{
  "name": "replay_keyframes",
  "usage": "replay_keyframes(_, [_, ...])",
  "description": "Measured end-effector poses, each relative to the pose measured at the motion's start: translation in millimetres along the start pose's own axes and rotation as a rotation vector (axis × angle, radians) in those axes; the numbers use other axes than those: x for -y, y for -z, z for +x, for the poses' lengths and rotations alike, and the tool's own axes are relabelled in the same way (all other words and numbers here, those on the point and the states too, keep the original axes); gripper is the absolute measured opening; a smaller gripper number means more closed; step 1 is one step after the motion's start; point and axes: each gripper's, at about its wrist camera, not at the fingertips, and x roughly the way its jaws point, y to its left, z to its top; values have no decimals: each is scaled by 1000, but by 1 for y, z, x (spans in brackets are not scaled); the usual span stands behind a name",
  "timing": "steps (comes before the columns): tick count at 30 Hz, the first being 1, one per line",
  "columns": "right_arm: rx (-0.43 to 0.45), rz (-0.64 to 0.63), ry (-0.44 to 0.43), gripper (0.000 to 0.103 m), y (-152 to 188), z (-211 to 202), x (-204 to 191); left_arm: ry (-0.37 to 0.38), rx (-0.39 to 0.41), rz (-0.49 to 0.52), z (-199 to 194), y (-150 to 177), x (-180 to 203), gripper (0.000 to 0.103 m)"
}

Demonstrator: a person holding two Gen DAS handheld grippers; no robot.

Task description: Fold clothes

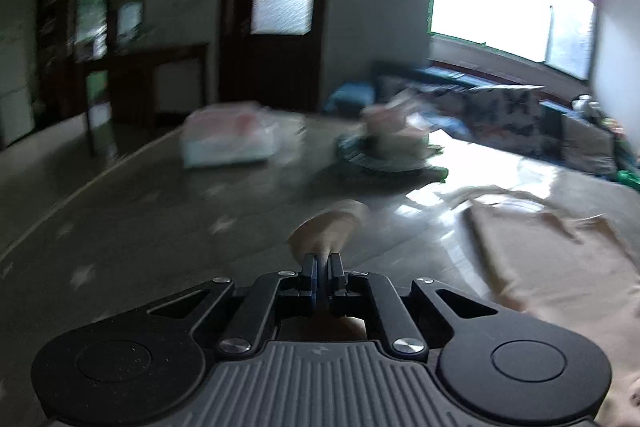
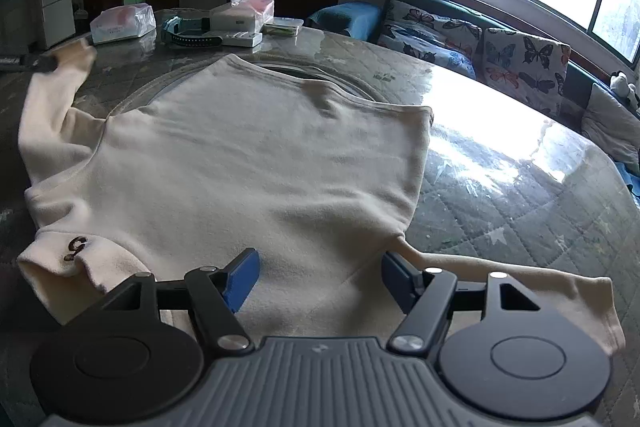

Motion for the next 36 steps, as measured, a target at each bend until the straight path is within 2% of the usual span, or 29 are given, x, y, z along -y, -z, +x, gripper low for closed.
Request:
replay_keyframes(4, [-4, -5, 0, 70, -1, 1, 0, -86, -68, -25, 6, 13, -22, 10])
replay_keyframes(7, [-9, -6, -1, 70, -2, 1, 0, -125, -90, -31, 6, 14, -31, 10])
replay_keyframes(9, [-11, -10, 0, 70, -2, 1, 0, -152, -68, -28, -1, 11, -28, 10])
replay_keyframes(13, [-14, -11, 2, 71, -3, 2, 0, -30, -65, 24, -6, 2, -8, 11])
replay_keyframes(15, [-16, -12, 2, 71, -3, 2, -1, -10, -92, 65, 3, 3, 3, 11])
replay_keyframes(18, [-17, -11, 4, 71, -3, 3, -2, -34, -130, 96, 26, 6, 9, 11])
replay_keyframes(22, [-18, 0, 8, 76, -3, 3, 1, -60, -118, 158, 39, 0, 11, 11])
replay_keyframes(31, [-20, 39, -1, 80, 0, 5, 7, -179, -61, 370, 66, 1, 14, 11])
replay_keyframes(36, [-16, 42, 0, 81, 1, 5, 7, -175, -81, 347, 66, -5, 12, 11])
